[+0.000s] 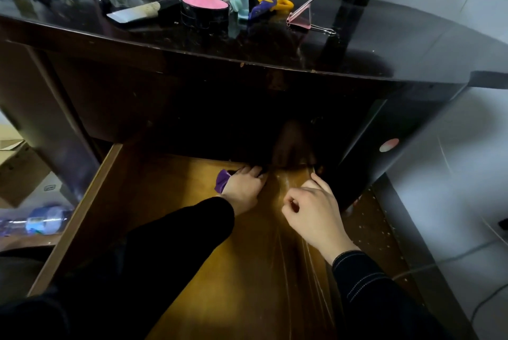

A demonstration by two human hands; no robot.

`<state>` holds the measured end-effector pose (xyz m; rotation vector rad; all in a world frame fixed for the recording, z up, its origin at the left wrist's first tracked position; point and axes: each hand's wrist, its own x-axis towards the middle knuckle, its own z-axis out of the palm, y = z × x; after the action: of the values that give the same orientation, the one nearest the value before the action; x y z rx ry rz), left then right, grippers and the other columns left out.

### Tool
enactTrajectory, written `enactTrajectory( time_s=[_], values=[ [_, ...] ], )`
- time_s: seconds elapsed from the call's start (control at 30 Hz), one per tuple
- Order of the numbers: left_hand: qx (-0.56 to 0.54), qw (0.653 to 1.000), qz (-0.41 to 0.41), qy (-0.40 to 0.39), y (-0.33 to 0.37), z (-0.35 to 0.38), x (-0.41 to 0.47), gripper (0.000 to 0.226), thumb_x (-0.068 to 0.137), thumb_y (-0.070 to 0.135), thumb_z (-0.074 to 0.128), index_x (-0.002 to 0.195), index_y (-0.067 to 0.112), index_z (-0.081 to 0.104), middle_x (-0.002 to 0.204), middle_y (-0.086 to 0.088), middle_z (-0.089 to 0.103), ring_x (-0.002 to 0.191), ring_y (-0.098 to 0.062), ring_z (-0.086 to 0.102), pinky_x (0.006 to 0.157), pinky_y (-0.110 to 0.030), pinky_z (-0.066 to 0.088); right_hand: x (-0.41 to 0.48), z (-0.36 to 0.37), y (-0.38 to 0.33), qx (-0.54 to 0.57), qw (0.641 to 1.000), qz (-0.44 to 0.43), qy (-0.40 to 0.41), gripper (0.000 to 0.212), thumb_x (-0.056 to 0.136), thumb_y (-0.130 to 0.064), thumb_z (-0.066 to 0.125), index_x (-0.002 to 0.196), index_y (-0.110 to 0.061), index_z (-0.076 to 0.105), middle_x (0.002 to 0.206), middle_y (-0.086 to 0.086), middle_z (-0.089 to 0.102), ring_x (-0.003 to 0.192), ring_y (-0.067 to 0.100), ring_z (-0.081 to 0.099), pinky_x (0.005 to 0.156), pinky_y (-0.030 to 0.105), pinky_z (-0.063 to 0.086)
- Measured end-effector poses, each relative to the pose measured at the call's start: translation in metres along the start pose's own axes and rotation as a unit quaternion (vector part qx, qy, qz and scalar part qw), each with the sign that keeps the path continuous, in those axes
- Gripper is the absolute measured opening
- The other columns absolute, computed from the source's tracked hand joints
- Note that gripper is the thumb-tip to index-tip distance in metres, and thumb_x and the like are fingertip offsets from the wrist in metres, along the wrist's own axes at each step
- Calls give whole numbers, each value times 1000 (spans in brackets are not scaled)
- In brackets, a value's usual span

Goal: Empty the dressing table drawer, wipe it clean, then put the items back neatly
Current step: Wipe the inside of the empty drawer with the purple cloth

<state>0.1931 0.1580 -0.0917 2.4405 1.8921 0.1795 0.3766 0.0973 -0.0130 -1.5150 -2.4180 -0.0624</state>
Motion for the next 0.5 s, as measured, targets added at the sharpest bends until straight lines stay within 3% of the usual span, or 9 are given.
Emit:
enactTrajectory(
  time_s=[0.07,0.3,0.4,0.5],
  values=[
    [14,999,40,-4,3,-1,-12,70,89,12,56,155,20,33,158,-6,33,144,-29,32,118,-37,29,0,0,-1,3,1000,4,3,18,90,-31,63,72,-27,65,66,-14,56,83,6,56,125,27,12],
    [-16,980,192,-57,9,-3,-93,68,94,14,53,157,25,29,156,-4,34,143,-27,33,116,-40,38,-2,1,0,12,1000,1,5,16,90,-31,63,74,-28,65,66,-13,57,80,7,54,125,28,14],
    [-24,983,176,-42,7,-4,-78,66,96,17,53,156,27,30,157,-2,35,138,-25,41,108,-39,46,-3,1,2,11,1000,-6,14,14,89,-30,63,76,-26,66,76,-13,59,84,9,52,119,37,32],
    [-26,993,111,-26,15,-2,-41,65,96,18,54,156,27,31,158,-1,33,137,-26,42,107,-40,46,-5,1,4,13,999,8,41,10,87,-28,67,81,-22,71,98,-8,59,102,15,51,100,39,46]
  ],
)
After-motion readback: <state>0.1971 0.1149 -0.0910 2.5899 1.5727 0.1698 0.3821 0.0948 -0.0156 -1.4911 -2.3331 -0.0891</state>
